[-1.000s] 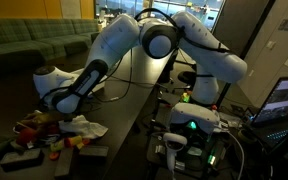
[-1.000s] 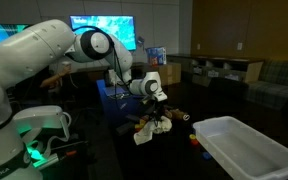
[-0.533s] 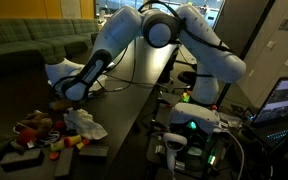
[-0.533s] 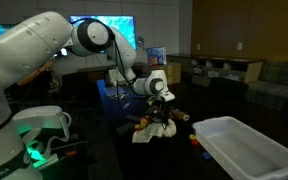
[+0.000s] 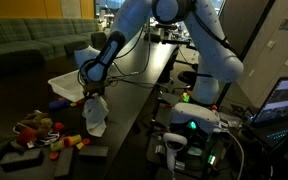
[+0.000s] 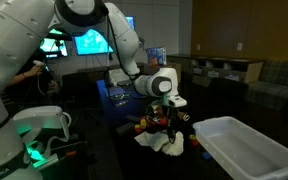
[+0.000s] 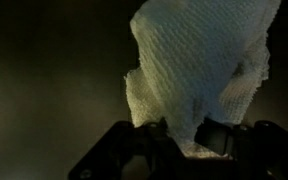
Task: Use the cloth to push the objects on the table to the left, then put it in the box
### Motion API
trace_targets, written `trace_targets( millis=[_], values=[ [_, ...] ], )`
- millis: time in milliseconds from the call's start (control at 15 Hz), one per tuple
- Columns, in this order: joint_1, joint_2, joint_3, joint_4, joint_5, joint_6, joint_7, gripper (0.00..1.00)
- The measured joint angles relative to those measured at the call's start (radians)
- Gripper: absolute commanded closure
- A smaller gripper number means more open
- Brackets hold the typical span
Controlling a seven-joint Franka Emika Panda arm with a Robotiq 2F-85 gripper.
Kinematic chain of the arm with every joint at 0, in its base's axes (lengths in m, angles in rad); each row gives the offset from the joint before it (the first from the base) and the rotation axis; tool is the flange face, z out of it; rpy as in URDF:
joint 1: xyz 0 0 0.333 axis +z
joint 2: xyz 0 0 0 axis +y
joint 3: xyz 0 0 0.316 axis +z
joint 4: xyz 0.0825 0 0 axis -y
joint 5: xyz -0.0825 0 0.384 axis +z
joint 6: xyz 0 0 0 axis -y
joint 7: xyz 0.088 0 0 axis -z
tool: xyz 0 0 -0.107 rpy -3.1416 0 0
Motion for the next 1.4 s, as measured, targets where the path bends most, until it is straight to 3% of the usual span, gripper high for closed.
trace_targets(
  millis=[267, 600, 867, 1400],
  values=[
    [-0.037, -0.016, -0.08, -0.085, -0.028, -0.005, 0.004, 0.86],
    [-0.071, 0.049, -0.202, -0.058, -0.068, 0.003, 0.13, 0.86],
    [-0.109, 0.135, -0.202, 0.035, -0.068, 0.006, 0.218, 0.86],
    [-0.108, 0.323, -0.162, 0.28, -0.062, -0.009, 0.359, 0.86]
  ],
)
